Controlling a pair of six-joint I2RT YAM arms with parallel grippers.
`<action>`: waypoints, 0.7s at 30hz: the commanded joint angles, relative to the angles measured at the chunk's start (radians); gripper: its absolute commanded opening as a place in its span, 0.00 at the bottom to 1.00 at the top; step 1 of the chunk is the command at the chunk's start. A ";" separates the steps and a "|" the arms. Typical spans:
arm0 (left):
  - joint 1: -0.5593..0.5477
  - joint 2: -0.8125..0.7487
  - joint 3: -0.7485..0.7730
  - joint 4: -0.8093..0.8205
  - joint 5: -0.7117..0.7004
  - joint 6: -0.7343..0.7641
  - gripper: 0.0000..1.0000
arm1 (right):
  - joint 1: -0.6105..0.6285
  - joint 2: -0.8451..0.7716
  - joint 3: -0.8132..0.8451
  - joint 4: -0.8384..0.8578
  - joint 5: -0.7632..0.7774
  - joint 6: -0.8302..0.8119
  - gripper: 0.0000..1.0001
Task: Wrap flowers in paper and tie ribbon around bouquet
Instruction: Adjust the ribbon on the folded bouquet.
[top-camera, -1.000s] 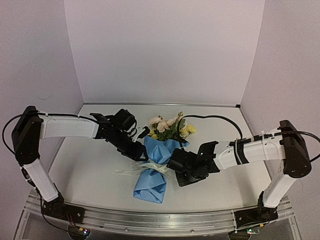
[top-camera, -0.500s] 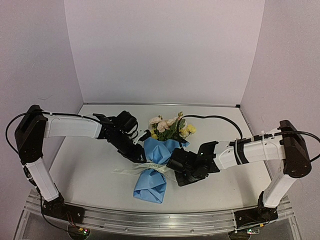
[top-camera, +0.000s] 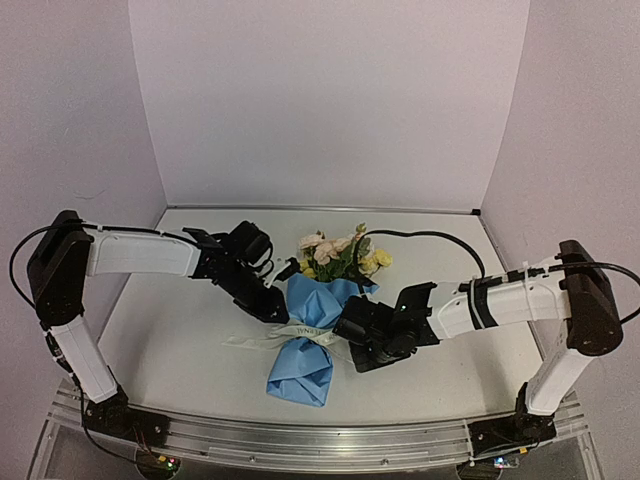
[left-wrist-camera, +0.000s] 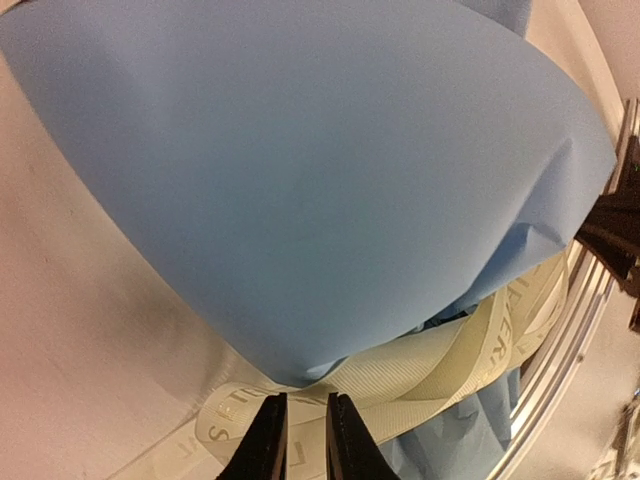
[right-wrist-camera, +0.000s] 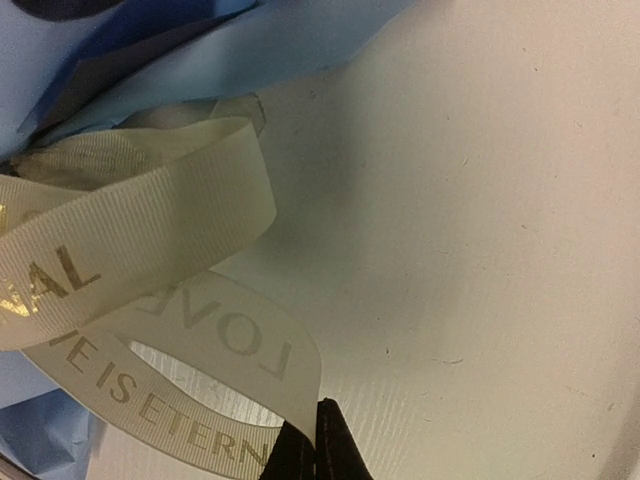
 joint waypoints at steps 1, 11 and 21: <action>0.009 -0.026 0.010 0.000 0.018 0.057 0.32 | 0.006 0.003 -0.003 -0.001 0.025 0.005 0.00; 0.007 0.041 0.030 0.023 0.069 0.071 0.50 | 0.006 0.002 -0.002 0.000 0.013 -0.006 0.00; 0.007 0.055 0.032 0.044 0.109 0.045 0.34 | 0.006 0.006 -0.003 0.000 0.018 -0.005 0.00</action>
